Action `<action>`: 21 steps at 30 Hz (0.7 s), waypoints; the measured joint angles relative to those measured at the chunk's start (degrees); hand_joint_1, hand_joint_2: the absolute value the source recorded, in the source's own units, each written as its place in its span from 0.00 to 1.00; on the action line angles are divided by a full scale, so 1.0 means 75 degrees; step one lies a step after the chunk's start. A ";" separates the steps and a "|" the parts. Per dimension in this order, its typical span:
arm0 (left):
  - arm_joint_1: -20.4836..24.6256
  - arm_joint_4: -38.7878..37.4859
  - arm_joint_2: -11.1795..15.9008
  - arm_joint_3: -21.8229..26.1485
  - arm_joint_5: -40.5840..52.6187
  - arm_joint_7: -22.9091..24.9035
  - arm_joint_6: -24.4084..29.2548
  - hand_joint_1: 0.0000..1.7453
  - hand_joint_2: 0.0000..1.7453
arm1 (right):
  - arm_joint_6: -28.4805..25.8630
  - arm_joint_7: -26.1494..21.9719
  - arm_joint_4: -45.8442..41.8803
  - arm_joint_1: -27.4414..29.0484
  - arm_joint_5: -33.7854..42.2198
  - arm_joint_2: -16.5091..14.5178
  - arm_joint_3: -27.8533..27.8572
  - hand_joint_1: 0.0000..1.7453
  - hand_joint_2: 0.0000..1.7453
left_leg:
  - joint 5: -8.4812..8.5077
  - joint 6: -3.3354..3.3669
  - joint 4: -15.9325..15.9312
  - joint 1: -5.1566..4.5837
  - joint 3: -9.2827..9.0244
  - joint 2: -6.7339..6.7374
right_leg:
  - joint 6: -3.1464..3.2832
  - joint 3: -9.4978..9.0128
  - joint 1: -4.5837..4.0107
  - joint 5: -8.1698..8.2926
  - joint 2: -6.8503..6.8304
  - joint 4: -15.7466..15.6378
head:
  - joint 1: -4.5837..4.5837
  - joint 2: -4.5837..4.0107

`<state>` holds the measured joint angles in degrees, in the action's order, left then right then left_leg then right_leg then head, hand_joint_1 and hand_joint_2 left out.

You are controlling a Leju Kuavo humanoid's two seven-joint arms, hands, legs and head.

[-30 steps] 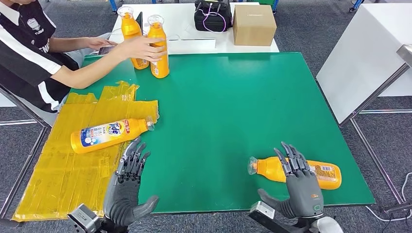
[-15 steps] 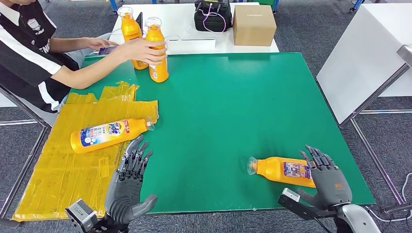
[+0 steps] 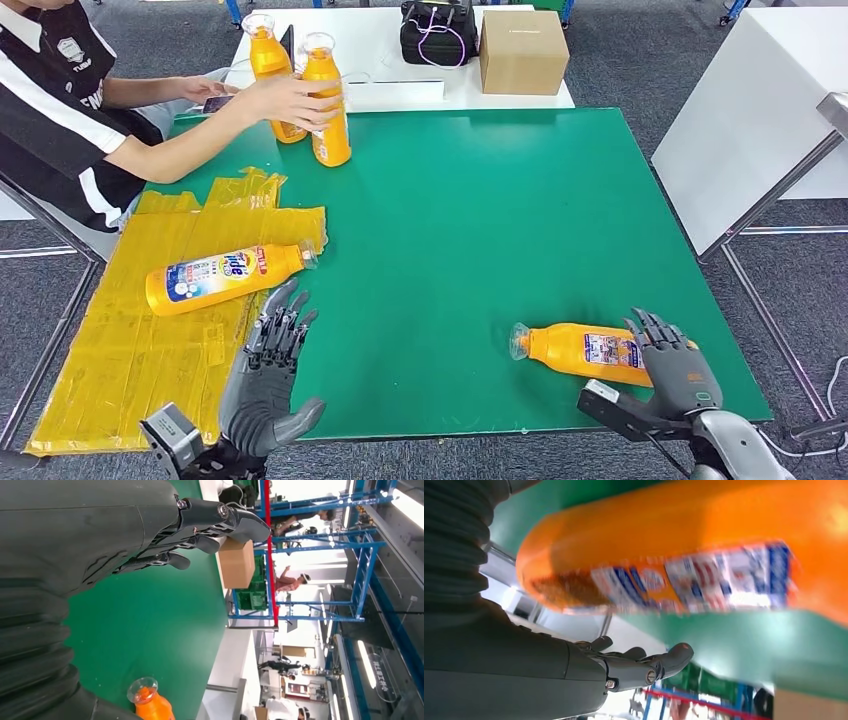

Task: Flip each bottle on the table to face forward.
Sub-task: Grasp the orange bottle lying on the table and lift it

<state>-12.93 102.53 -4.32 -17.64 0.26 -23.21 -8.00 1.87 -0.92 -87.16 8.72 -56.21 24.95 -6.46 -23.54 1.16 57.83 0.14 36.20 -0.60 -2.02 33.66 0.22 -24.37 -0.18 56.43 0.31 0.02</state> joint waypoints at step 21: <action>0.0351 -0.0507 -0.0023 0.0006 -0.0284 0.0055 -0.0283 0.00 1.00 | 0.0529 0.0103 0.1884 -0.1257 0.0093 0.0302 -0.0352 0.99 1.00 | -0.0004 0.0007 0.0000 0.0000 -0.0080 0.0011 | -0.0003 -0.0074 0.0000 0.0001 0.0004 -0.0004 | -0.0001 0.0000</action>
<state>-10.30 98.73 -4.50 -17.59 -1.87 -22.80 -10.12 5.83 -0.15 -73.03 -0.71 -55.52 27.21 -9.10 -23.57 1.21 57.83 0.14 35.59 -0.52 -2.05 33.10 0.23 -24.36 -0.14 56.40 0.30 0.02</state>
